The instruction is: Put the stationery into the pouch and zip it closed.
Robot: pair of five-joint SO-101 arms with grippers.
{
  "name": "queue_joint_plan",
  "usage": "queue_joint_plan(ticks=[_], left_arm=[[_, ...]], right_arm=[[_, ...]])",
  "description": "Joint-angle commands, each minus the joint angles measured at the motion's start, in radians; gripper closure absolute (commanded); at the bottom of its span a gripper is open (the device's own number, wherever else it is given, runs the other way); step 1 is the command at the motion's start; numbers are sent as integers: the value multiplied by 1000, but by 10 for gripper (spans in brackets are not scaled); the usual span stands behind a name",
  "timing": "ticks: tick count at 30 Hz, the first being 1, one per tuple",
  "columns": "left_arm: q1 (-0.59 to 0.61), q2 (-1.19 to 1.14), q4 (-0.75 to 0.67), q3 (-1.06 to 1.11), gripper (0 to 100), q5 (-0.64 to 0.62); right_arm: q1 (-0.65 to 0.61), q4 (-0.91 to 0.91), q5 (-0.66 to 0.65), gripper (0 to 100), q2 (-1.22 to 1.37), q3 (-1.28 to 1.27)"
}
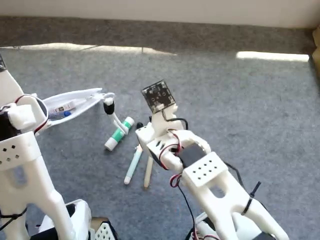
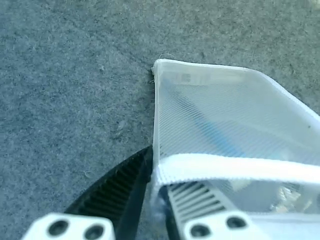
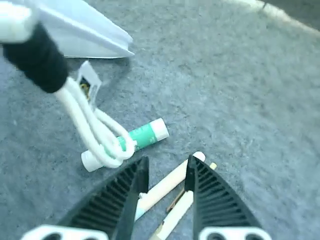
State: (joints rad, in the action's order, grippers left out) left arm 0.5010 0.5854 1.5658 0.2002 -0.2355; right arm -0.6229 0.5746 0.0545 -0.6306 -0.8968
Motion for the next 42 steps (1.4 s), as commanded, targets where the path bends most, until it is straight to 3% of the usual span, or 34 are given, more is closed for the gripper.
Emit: queue_joint_plan(ticks=[1,10,28,42], left_arm=[[12,38,-25,-13,994,-12],[12,38,-25,-12,994,-12],[12,38,-25,-10,994,-8],[12,38,-40,5,994,-8]], right_arm=[[50,7,37,882,24,88],[82,10,103,882,200,166],[84,222,107,882,636,486],[134,226,107,882,835,595]])
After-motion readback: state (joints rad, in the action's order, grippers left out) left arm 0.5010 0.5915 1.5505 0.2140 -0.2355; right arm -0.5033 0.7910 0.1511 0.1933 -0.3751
